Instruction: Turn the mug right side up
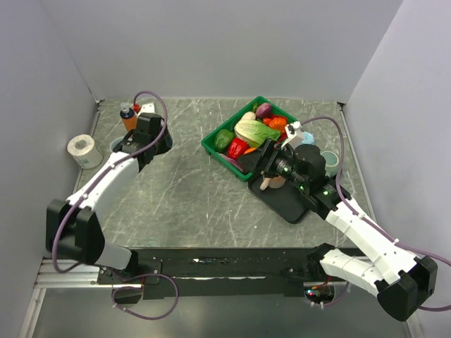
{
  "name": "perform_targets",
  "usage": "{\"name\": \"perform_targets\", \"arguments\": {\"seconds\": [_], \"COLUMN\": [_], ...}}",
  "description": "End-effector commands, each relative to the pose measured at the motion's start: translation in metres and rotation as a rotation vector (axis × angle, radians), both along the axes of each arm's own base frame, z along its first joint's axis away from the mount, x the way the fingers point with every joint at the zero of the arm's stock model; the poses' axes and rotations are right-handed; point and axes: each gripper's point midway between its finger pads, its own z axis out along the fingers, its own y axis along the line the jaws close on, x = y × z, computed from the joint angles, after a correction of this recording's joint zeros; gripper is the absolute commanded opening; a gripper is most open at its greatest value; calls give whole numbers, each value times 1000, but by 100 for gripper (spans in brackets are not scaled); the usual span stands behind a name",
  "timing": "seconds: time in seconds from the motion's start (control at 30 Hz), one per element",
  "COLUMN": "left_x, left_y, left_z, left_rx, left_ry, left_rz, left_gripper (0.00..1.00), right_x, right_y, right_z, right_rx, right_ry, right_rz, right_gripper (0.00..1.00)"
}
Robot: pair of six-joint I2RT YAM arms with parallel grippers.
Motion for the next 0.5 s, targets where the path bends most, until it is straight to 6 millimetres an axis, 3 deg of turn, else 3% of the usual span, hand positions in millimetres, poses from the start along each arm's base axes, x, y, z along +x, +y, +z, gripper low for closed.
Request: {"name": "perform_targets", "arguments": {"seconds": [0.0,0.2,0.47], "left_x": [26,44,59], "left_y": [30,61,78], "left_z": [16,-16,-42], "left_rx": [60,103,148], "left_ry": [-56,20,58], "left_rz": [94,172,201], "left_gripper": [1,1,1], "right_x": [7,11,13], "right_y": [-8,-19,-30], "right_z": [9,-2,-10], "right_rx": [33,37,42], "right_ry": [0,29,44], "right_rz": [-21,-38,-60], "right_gripper": [90,90,90]}}
